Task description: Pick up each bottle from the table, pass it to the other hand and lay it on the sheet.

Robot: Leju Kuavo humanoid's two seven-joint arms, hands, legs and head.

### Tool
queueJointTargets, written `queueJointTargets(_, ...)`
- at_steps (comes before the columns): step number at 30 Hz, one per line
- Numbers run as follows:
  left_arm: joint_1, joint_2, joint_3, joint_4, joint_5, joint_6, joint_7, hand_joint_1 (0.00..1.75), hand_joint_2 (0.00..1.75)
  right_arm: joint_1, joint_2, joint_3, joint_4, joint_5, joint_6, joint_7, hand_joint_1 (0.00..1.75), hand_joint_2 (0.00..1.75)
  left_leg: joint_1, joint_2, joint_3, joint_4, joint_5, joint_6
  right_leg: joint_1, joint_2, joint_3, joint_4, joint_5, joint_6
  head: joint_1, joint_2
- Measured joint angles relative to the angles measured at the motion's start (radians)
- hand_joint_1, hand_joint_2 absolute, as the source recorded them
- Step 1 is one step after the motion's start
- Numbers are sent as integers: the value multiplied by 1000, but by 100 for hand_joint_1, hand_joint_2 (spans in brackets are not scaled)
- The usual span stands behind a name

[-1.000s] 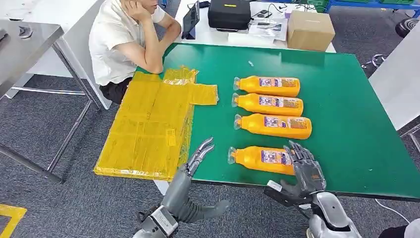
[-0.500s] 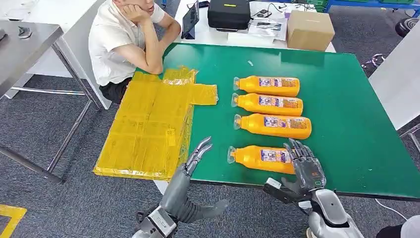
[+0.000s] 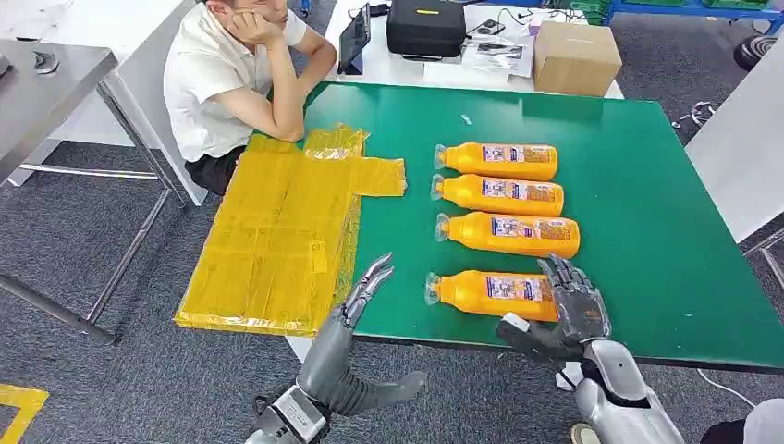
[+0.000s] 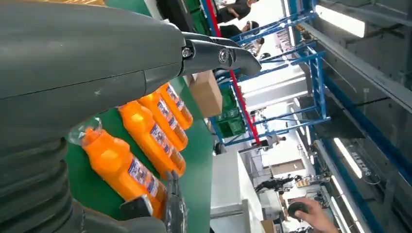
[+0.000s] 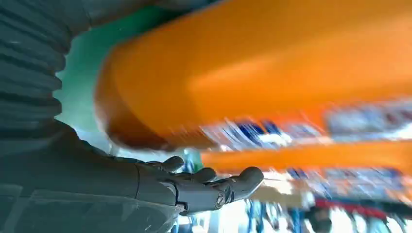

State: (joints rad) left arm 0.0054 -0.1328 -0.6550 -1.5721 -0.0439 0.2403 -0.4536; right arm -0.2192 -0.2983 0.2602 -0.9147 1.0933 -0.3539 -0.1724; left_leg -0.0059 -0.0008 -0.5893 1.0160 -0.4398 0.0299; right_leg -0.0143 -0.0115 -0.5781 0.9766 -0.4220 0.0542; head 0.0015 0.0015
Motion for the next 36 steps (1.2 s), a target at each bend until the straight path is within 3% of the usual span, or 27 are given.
queueJointTargets(3, -1, 0, 0, -1, 0, 1, 0, 0, 175, -32, -7, -7, 64, -15, 45, 1, 175, 175, 0, -1, 5, 0, -1, 1, 0, 0, 5, -1, -3, -1, 0, 0)
queueJointTargets(12, 15, 10, -1, -19, 2, 0, 0, 0, 175, -44, -27, -44, 147, -32, 27, 14, 175, 175, 1, -3, 17, 0, -3, 4, 1, 0, 21, -7, -4, 1, 1, 0)
queueJointTargets(36, 19, 11, -1, -29, -2, -1, 0, 0, 175, -41, -42, -83, 186, -34, 17, 18, 175, 175, 2, -2, 28, 0, -9, 10, 1, 0, 37, -18, -6, 4, 1, 0)
